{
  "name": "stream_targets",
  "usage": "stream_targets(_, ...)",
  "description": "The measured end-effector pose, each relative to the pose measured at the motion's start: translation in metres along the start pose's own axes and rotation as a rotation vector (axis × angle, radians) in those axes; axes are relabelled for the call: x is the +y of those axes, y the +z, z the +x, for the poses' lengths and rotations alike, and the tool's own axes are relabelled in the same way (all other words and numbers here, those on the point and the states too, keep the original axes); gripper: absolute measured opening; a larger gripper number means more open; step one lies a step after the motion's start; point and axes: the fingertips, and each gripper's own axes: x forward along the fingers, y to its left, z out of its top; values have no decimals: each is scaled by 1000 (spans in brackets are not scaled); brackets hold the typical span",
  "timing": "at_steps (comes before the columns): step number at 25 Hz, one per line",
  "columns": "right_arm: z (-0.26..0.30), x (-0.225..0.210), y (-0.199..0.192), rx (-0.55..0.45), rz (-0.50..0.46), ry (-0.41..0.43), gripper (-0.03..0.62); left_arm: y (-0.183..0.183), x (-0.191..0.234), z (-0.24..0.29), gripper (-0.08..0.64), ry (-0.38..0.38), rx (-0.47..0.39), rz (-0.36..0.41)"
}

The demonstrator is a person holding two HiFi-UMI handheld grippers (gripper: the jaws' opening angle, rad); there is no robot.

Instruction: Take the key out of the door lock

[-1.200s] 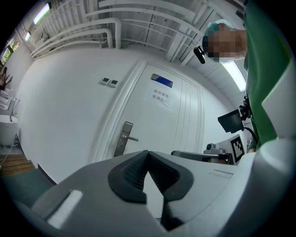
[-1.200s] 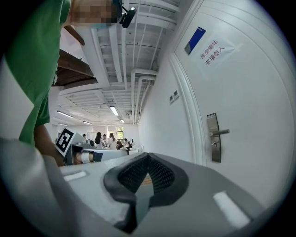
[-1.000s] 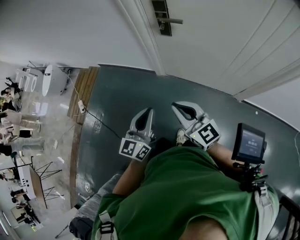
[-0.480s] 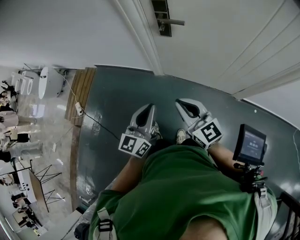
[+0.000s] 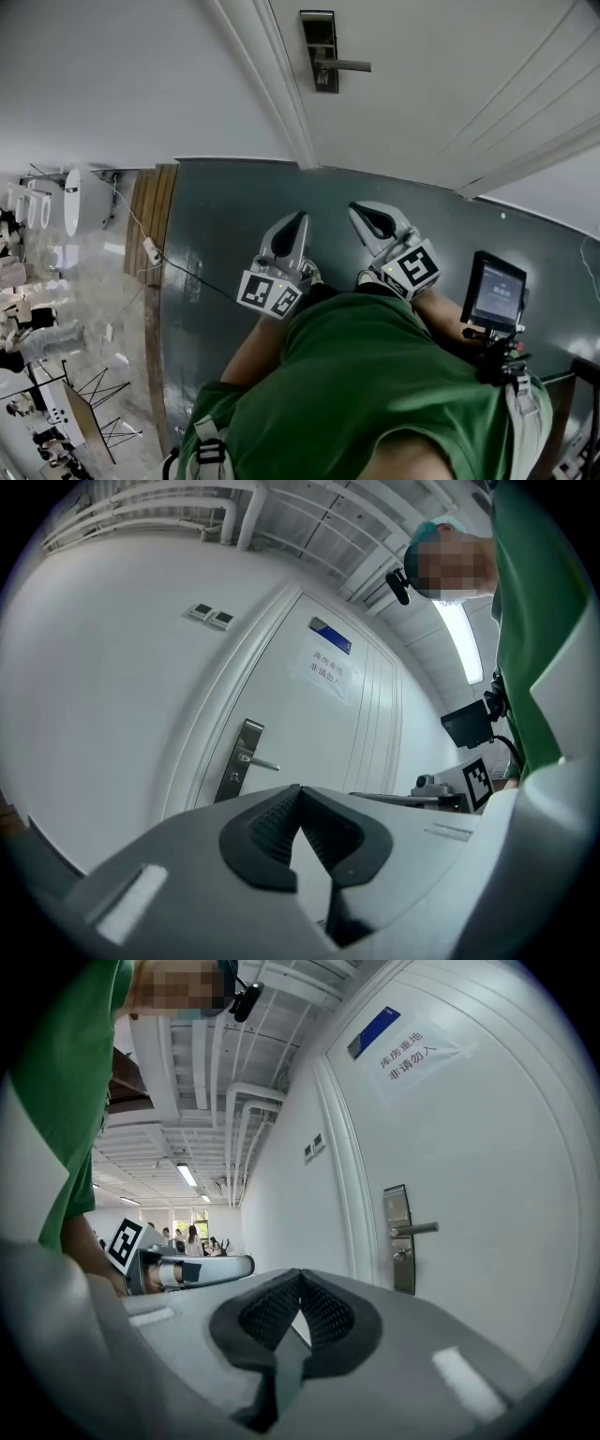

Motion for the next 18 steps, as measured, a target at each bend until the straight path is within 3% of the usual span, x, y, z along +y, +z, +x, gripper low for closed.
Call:
stream_targets(10, 58, 1, 19, -24, -29, -158, 2, 28, 54, 15, -2, -157, 13, 0)
stream_targets(18, 89, -11, 15, -13, -22, -260, 2, 22, 92, 29, -2, -212, 71, -8)
